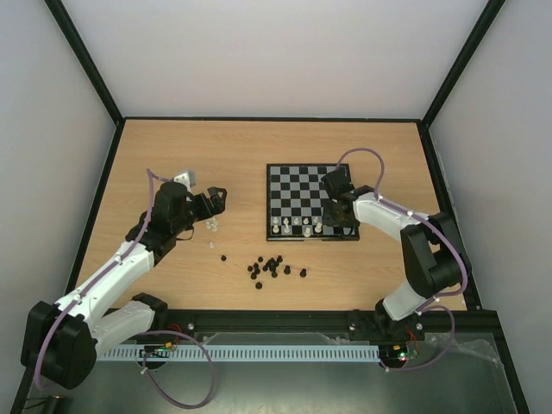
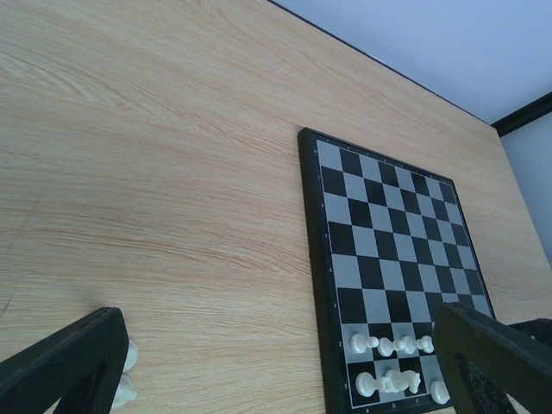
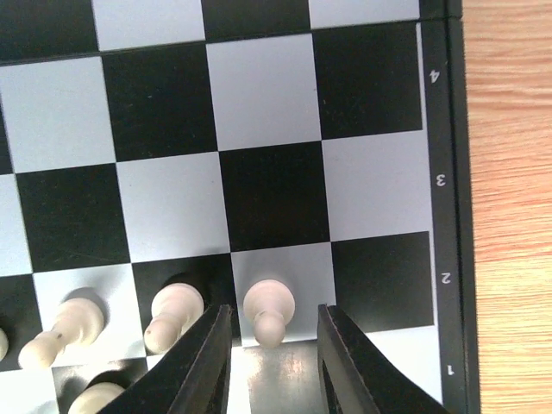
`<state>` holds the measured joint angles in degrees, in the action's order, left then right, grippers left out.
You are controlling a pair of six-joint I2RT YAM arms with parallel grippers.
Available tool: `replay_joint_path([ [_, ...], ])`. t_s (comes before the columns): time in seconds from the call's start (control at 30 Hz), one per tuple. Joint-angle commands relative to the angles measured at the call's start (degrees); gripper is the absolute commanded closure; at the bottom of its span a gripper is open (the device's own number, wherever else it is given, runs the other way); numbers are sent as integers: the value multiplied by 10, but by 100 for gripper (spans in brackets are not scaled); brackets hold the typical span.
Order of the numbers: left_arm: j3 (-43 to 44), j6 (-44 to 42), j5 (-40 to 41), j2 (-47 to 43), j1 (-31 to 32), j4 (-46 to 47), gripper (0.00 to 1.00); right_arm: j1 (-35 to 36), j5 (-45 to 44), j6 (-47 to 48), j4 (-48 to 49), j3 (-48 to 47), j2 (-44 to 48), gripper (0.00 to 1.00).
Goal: Set up the chess pieces on the board
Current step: Place the chess piece on the chessboard, then pick up the chess piece at the center of the board.
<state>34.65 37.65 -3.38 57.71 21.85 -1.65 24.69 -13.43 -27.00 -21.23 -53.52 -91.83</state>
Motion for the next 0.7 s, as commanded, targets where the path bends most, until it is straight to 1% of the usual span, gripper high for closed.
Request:
replay_joint_path([
  [0.0, 14, -4, 6, -11, 2, 1, 0, -3, -11, 2, -35, -11, 38, 69],
  [0.07, 14, -4, 6, -13, 1, 0, 1, -3, -13, 2, -44, -14, 57, 66],
  [0.13, 15, -4, 7, -15, 1, -1, 0, -3, -16, 2, -51, -13, 84, 61],
  [0.23, 9, -3, 12, -25, 1, 6, 1, -3, -13, 3, -61, -24, 115, 47],
  [0.3, 9, -4, 16, -25, 1, 4, 1, -3, -7, 7, -64, -31, 133, 37],
  [0.37, 10, -4, 17, -24, 1, 4, 0, -3, 4, 11, -65, -36, 148, 29],
  [0.4, 10, -5, 18, -25, 1, 4, 0, -3, 10, 12, -65, -40, 152, 23],
  [0.47, 10, -4, 20, -27, 1, 3, 0, -3, 25, 13, -65, -45, 162, 5],
  [0.5, 9, -4, 20, -29, 1, 4, 0, -3, 32, 16, -64, -46, 166, 1],
  [0.67, 7, -4, 21, -35, 1, 5, 0, -2, 58, 18, -55, -39, 189, 1],
])
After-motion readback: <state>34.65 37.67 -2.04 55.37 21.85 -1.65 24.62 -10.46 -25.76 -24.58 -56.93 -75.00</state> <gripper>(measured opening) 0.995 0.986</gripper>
